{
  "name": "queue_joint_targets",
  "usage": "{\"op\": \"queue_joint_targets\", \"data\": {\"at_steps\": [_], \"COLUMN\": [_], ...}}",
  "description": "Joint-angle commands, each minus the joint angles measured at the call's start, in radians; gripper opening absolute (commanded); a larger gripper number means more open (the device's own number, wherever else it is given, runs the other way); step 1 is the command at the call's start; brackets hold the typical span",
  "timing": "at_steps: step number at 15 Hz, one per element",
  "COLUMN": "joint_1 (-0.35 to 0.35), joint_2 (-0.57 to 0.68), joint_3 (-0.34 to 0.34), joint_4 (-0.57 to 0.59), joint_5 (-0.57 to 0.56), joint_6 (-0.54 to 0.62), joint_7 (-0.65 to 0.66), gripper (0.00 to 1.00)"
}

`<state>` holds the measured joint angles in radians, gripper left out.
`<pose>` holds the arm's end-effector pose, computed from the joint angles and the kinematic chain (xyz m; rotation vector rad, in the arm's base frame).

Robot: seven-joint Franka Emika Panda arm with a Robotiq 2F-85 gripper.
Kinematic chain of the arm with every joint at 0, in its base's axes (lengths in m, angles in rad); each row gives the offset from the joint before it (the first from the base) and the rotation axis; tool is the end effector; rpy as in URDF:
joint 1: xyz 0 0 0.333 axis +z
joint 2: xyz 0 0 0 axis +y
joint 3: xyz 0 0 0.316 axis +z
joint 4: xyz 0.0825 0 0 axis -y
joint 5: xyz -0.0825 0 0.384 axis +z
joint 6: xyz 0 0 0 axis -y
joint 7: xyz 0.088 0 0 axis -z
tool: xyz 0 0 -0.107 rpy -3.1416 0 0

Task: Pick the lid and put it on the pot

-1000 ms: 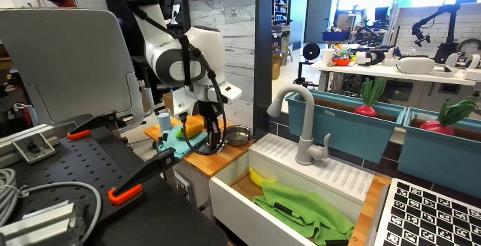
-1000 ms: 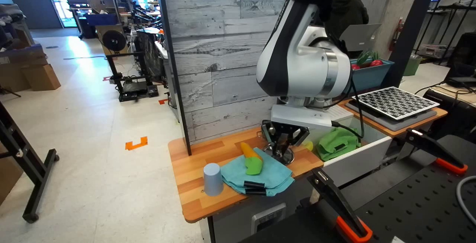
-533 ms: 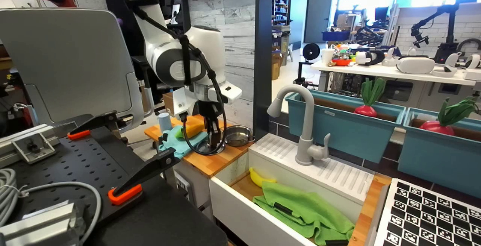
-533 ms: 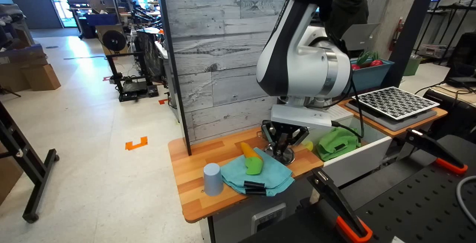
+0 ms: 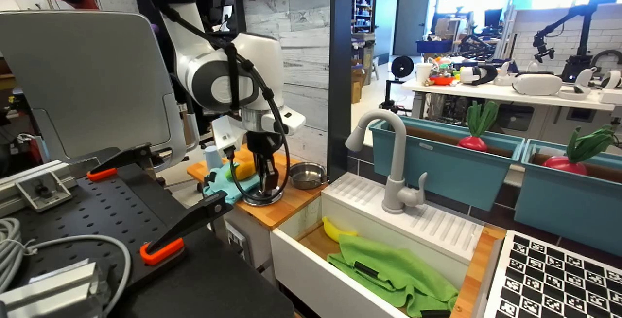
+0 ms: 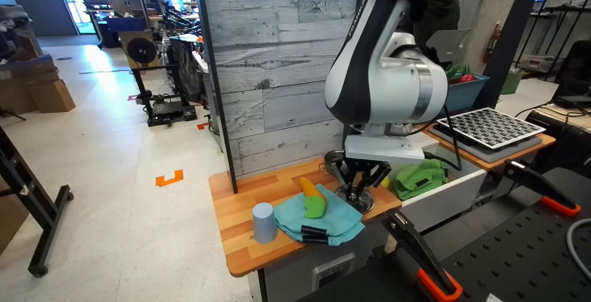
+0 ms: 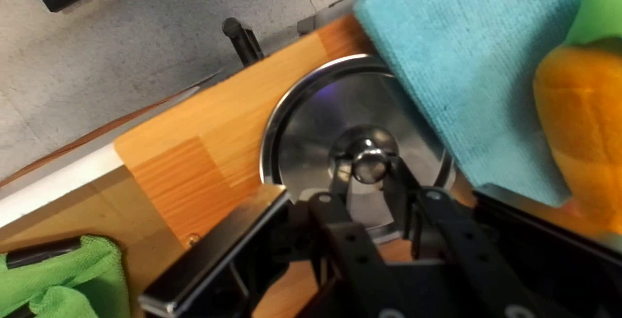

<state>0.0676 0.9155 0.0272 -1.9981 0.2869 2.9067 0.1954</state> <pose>0.5518 0.0366 -0.0036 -2.9985 0.5932 0.0332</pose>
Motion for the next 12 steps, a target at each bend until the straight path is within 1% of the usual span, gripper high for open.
{"op": "queue_joint_targets", "data": {"at_steps": [1,5,6,12], "joint_1": [0.009,-0.004,-0.009,-0.016], "joint_2": [-0.079,-0.132,-0.141,-0.176], "joint_3": [-0.015,-0.034,-0.040,-0.067], "joint_4": [-0.091,-0.103,-0.093,-0.047], "joint_5": [-0.048,-0.050,-0.046,-0.044], "joint_6": [0.006,-0.007,0.006,-0.011], "joint_7": [-0.005,0.007,0.011,0.030], "gripper": [0.06,0.06,0.06,0.06]}}
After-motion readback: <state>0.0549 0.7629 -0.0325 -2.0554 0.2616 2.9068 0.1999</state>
